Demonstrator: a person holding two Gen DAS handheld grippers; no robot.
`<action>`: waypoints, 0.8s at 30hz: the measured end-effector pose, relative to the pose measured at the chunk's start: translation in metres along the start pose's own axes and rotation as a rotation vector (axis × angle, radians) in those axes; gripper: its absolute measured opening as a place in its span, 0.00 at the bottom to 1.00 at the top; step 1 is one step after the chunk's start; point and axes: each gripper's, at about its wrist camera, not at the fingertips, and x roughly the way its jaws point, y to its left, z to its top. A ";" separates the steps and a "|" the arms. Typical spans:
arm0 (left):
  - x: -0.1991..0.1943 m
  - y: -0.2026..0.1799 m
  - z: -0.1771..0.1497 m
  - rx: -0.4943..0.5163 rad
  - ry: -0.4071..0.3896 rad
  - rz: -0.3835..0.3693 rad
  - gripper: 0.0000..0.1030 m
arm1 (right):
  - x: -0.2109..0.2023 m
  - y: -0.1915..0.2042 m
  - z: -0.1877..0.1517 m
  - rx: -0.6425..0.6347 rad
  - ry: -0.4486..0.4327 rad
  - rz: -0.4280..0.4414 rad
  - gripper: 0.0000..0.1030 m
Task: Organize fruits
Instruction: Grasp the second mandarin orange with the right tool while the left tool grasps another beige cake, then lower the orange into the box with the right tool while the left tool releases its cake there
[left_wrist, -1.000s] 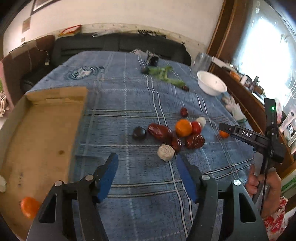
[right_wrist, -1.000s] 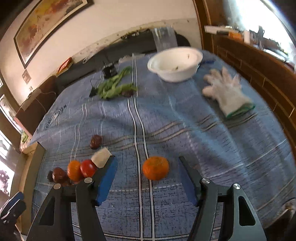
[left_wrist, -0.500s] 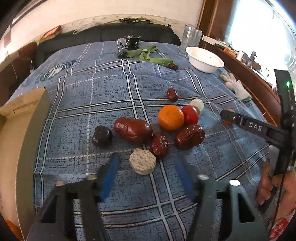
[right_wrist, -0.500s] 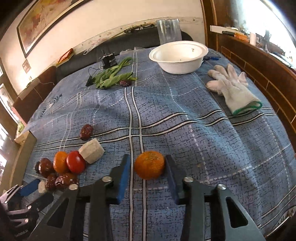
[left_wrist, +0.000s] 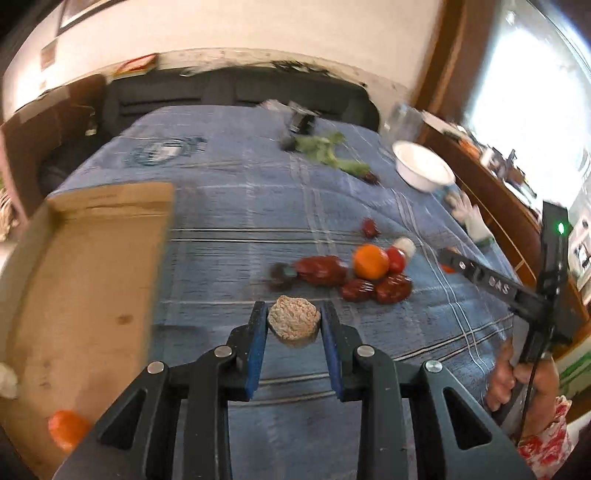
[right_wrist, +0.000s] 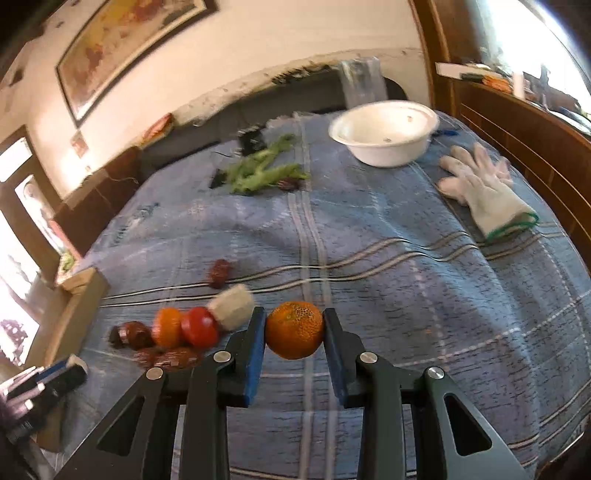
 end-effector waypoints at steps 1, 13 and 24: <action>-0.008 0.009 0.000 -0.012 -0.008 0.013 0.27 | -0.003 0.007 -0.001 -0.008 0.000 0.015 0.32; -0.063 0.175 -0.005 -0.188 -0.006 0.333 0.27 | -0.028 0.196 -0.014 -0.268 0.097 0.362 0.33; -0.035 0.214 -0.019 -0.228 0.073 0.338 0.27 | 0.040 0.341 -0.080 -0.501 0.294 0.405 0.33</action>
